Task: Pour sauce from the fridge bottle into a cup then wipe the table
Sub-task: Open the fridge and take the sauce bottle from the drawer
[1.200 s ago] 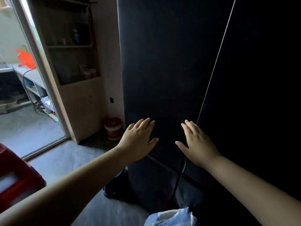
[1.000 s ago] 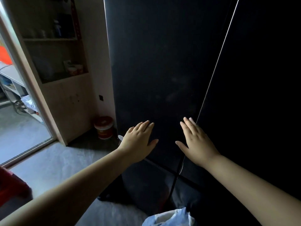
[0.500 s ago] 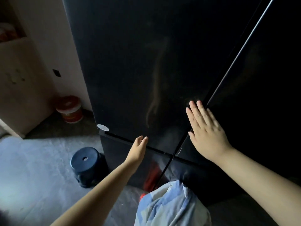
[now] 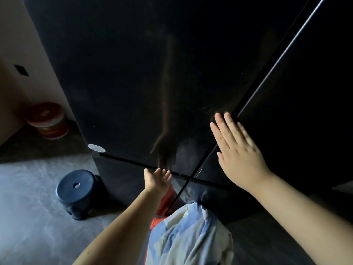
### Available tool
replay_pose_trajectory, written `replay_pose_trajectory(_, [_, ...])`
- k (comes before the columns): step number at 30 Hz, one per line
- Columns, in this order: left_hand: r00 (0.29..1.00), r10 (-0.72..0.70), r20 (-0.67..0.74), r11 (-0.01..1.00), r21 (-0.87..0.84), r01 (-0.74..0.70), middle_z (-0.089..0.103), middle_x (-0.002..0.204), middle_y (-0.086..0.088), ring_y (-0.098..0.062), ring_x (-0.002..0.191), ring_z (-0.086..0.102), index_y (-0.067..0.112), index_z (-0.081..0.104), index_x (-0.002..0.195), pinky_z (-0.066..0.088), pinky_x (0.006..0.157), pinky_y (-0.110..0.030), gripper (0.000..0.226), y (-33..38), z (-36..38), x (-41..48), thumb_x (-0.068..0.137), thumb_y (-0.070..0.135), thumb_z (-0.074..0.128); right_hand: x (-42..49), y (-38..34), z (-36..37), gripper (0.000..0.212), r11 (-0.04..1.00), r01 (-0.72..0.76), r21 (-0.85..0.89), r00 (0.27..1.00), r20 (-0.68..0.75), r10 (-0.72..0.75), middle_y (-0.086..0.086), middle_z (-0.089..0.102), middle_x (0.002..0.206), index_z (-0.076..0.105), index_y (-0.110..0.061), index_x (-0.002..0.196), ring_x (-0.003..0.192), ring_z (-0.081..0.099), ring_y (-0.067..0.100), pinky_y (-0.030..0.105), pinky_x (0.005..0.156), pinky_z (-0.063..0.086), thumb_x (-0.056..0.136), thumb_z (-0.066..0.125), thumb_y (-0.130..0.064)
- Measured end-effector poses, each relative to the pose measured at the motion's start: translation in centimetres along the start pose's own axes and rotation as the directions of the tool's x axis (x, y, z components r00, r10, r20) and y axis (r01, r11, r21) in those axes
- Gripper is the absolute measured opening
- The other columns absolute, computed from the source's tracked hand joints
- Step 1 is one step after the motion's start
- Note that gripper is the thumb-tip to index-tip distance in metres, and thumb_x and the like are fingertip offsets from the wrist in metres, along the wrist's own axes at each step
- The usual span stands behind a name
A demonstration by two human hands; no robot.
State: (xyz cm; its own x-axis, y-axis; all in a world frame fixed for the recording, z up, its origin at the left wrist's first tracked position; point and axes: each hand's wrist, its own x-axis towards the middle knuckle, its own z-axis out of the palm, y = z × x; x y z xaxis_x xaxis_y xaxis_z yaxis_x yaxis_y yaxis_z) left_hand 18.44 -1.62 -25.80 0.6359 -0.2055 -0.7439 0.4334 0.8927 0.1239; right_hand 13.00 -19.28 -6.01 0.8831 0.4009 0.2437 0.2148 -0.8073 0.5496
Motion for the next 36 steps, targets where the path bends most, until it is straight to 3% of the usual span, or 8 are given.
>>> replay_pose_trajectory(5, [1.0,-0.003,0.022,0.996,-0.09,0.005,0.007,0.159,-0.014,-0.03,0.146,0.008,0.009,0.009,0.152,0.009,0.117,-0.04,0.072,-0.6,0.5,0.5,0.098,0.057,0.013,-0.1,-0.1,-0.2,0.077,1.0,-0.006,0.012,1.0,0.016,0.006,0.017,0.005,0.158,0.012,-0.002,0.149,0.146,0.005,0.032,0.046,0.117,0.02,0.087,0.054,-0.02])
replay_pose_trajectory(10, [0.999,-0.019,0.047,0.996,-0.086,0.023,0.017,0.157,-0.014,-0.028,0.146,0.013,0.007,0.021,0.15,0.009,0.117,-0.04,0.074,-0.9,0.8,0.8,0.097,0.058,0.013,-0.1,-0.1,-0.2,0.081,1.0,-0.003,0.012,0.998,0.067,0.002,0.017,0.0,0.159,0.007,-0.003,0.15,0.146,0.0,0.032,0.045,0.118,0.015,0.087,0.054,-0.021])
replay_pose_trajectory(15, [0.998,-0.028,0.052,0.994,-0.104,0.033,0.009,0.158,-0.017,-0.029,0.146,0.009,0.004,0.011,0.151,0.009,0.118,-0.04,0.077,-0.3,0.1,0.4,0.096,0.058,0.014,-0.1,-0.5,-0.6,0.085,1.0,-0.024,0.004,0.993,0.112,0.023,0.016,-0.004,0.159,0.002,-0.002,0.15,0.146,-0.004,0.032,0.044,0.119,0.012,0.086,0.054,-0.024])
replay_pose_trajectory(21, [0.998,-0.016,0.069,0.994,-0.11,0.023,0.01,0.158,-0.018,-0.03,0.146,0.01,0.003,0.011,0.15,0.009,0.118,-0.04,0.078,-0.3,-0.2,-0.2,0.096,0.059,0.014,-0.1,-0.6,-1.0,0.086,0.999,-0.026,-0.019,0.99,0.136,0.028,0.016,-0.005,0.159,0.0,-0.002,0.149,0.146,-0.003,0.03,0.043,0.119,0.009,0.088,0.053,-0.029])
replay_pose_trajectory(31, [0.998,-0.005,0.064,1.0,0.028,0.003,0.025,0.154,-0.019,-0.03,0.144,0.021,0.001,0.029,0.146,0.014,0.117,-0.038,0.078,-0.2,-3.6,-2.5,0.096,0.059,0.015,-3.1,-3.3,-2.7,0.08,0.998,-0.045,0.033,0.994,0.098,0.042,0.015,-0.001,0.159,0.002,-0.001,0.149,0.147,0.001,0.029,0.044,0.119,0.011,0.091,0.043,-0.035])
replay_pose_trajectory(36, [0.99,-0.067,0.126,0.988,0.148,0.048,0.024,0.154,-0.019,-0.029,0.144,0.02,-0.001,0.024,0.147,0.012,0.119,-0.036,0.082,0.8,-3.9,-3.1,0.094,0.061,0.016,-3.8,-4.0,-4.1,0.074,0.986,-0.065,0.156,0.998,0.005,0.065,0.015,0.008,0.158,0.014,-0.003,0.15,0.146,0.007,0.029,0.046,0.118,0.018,0.09,0.05,-0.029])
